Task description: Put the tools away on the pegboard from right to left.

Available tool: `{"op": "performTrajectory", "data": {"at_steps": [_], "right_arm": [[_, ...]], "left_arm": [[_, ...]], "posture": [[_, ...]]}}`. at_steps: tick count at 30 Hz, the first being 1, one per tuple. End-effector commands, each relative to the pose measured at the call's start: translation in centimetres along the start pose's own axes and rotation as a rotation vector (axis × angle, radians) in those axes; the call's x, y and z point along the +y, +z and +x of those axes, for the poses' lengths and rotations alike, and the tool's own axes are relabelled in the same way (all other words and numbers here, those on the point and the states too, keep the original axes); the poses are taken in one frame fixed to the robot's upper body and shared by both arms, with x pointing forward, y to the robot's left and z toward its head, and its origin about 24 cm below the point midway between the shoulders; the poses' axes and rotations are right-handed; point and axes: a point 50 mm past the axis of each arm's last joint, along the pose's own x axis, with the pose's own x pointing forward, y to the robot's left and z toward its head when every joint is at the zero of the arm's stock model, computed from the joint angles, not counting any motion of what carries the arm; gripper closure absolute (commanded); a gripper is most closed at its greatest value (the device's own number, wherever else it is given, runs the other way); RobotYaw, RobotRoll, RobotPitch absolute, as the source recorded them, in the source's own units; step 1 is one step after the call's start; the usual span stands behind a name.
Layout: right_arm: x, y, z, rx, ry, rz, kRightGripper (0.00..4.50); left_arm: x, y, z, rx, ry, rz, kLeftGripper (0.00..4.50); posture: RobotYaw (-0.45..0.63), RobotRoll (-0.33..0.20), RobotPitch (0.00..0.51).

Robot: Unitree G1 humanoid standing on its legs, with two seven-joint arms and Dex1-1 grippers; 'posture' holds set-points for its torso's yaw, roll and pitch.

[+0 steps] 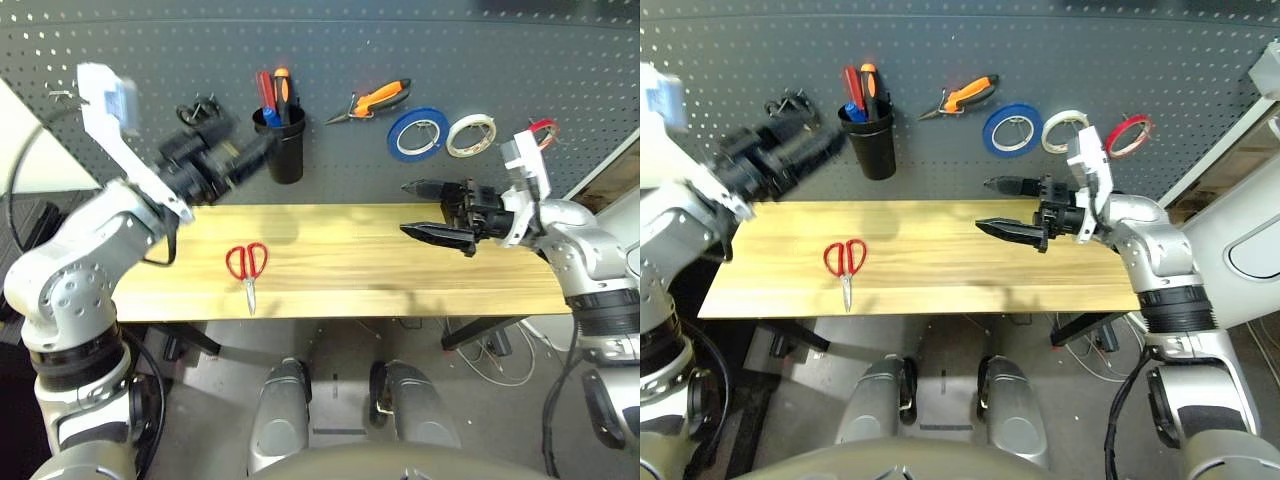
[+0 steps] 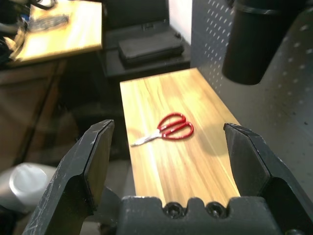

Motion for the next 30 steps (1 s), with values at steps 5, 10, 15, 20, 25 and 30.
{"op": "performTrajectory", "data": {"at_steps": [5,10,15,20,25,30], "right_arm": [[1.3,-2.6,2.4,0.082,-0.061,-0.081,0.0],[2.0,-3.3,2.9,0.115,-0.049,-0.143,0.0],[3.0,-3.8,3.1,0.131,-0.021,-0.141,0.0],[3.7,-4.2,3.7,0.131,-0.016,-0.132,0.0],[4.4,-4.7,4.6,0.138,0.004,-0.12,0.0],[4.9,-4.8,5.2,0.13,0.021,-0.11,0.0]], "left_arm": [[4.9,-6.7,-0.6,0.193,0.343,-0.027,0.02],[9.6,-10.1,0.8,0.2,0.676,-0.003,0.02],[10.9,-11.6,2.2,0.181,0.752,0.002,0.02],[12.1,-13.6,2.0,0.211,0.823,0.033,0.02],[12.8,-14.3,1.4,0.214,0.88,0.047,0.02],[13.3,-14.5,0.5,0.197,0.938,0.064,0.02]], "posture": [[0.02,0.0,0.179],[0.01,0.0,0.205],[-0.04,0.0,0.244],[-0.07,0.0,0.274],[-0.09,0.0,0.298],[-0.08,0.0,0.322]]}}
